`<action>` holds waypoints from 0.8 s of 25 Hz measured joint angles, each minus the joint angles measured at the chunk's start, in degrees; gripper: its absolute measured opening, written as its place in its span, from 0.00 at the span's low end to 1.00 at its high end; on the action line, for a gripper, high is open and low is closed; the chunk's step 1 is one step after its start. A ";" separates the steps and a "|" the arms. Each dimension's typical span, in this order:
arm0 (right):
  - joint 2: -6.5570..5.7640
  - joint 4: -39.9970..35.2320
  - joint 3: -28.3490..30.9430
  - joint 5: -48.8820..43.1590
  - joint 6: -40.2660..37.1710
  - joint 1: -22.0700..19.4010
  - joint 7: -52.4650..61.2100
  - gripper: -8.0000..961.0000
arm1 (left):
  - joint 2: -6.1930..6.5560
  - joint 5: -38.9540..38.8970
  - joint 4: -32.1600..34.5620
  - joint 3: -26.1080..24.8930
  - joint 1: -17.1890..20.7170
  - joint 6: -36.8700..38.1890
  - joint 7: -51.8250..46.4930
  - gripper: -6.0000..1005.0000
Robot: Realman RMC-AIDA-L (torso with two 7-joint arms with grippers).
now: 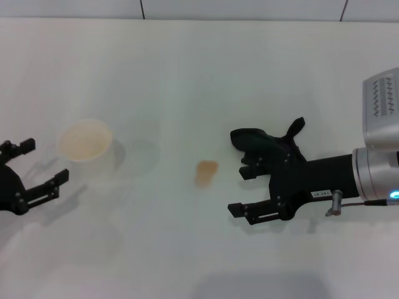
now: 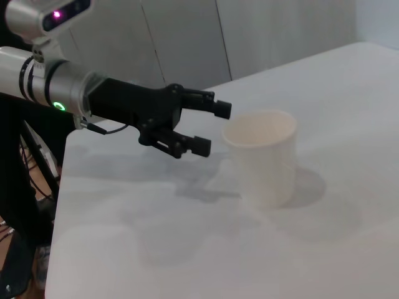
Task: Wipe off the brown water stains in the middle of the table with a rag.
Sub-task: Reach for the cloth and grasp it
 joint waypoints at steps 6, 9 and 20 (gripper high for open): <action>-0.05 -0.70 0.23 2.19 -0.62 0.18 0.33 0.81 | 0.15 -1.90 7.39 -2.26 1.43 9.15 -4.86 0.88; -0.06 -1.92 0.17 2.60 -0.73 0.18 0.70 0.81 | 0.53 -1.68 10.33 -4.04 1.15 12.57 -7.63 0.88; -0.09 -4.28 0.42 2.67 -0.44 1.35 3.83 0.81 | 4.59 1.73 14.18 -4.59 -3.74 16.12 -14.09 0.88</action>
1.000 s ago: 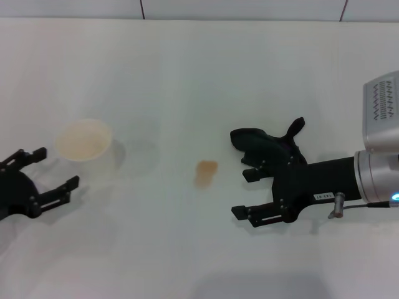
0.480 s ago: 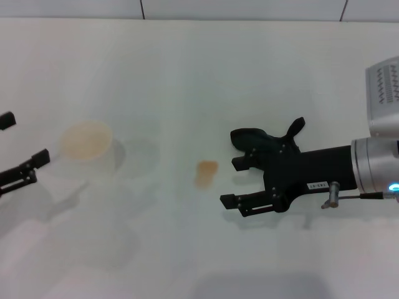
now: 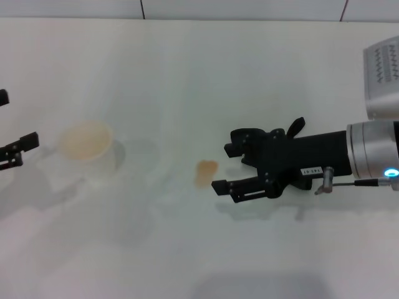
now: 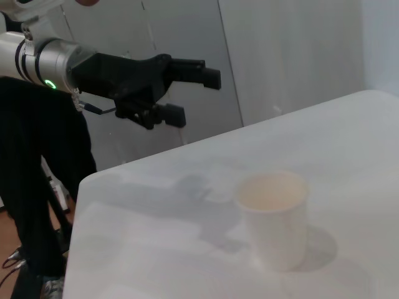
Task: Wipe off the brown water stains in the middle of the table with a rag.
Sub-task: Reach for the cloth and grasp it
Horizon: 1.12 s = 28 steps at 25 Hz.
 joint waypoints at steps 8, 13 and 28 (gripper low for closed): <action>0.02 0.59 0.86 0.00 1.47 1.72 1.10 0.81 | 0.38 6.98 -0.42 0.52 -5.07 2.47 -0.85 0.88; -0.21 1.37 2.49 -2.15 1.02 4.70 5.83 0.81 | 0.10 8.38 0.14 0.66 -5.74 4.94 -1.91 0.88; -0.07 2.27 9.18 -30.90 -9.85 20.43 29.31 0.80 | -1.48 10.50 0.16 1.19 -5.92 4.76 -1.96 0.88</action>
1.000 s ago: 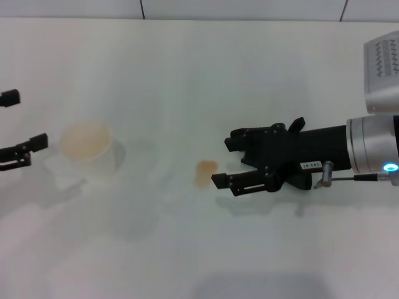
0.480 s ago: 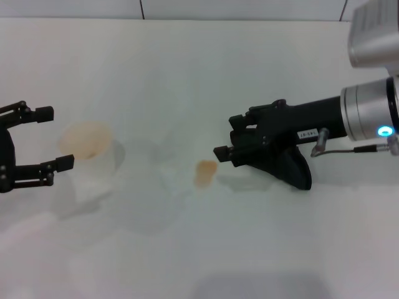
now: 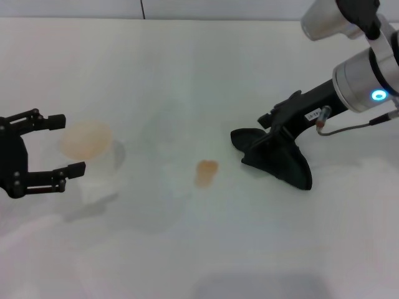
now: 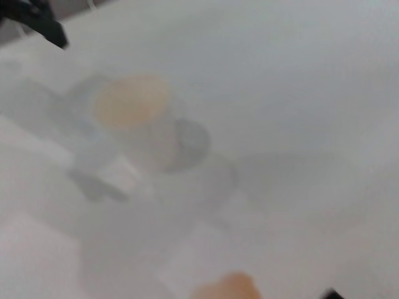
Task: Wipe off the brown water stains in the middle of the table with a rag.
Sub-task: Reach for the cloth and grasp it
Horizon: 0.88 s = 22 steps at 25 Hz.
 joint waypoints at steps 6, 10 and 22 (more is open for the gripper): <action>0.03 3.61 0.57 -5.42 -1.94 4.43 3.33 0.80 | -0.45 1.03 -0.07 0.08 -0.57 -0.62 0.07 0.88; 0.23 4.95 0.27 -6.76 -1.67 4.97 3.47 0.79 | -0.52 1.04 -0.10 0.09 -0.59 -0.87 0.12 0.88; 0.43 9.33 -0.95 -8.08 2.41 5.36 3.49 0.78 | -0.93 1.05 -0.32 0.09 -0.70 -0.90 0.80 0.88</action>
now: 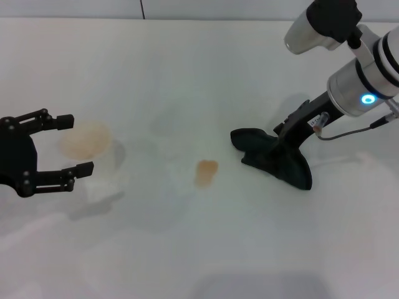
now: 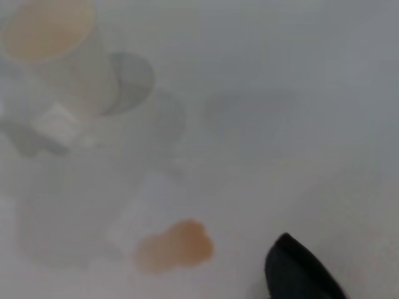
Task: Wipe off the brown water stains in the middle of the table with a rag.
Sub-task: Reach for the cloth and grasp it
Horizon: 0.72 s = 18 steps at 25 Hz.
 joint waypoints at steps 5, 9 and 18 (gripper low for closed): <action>0.00 0.74 -0.81 -0.86 1.05 0.11 0.04 0.78 | -0.40 0.01 0.00 0.00 0.00 -0.19 0.02 0.88; 0.00 1.22 -1.33 -1.12 1.65 0.11 0.06 0.78 | -0.56 0.27 0.01 0.00 0.00 -0.55 0.02 0.88; 0.25 3.27 -2.30 -1.56 3.07 0.19 0.10 0.63 | -0.70 0.71 0.04 0.00 -0.07 -0.76 0.02 0.88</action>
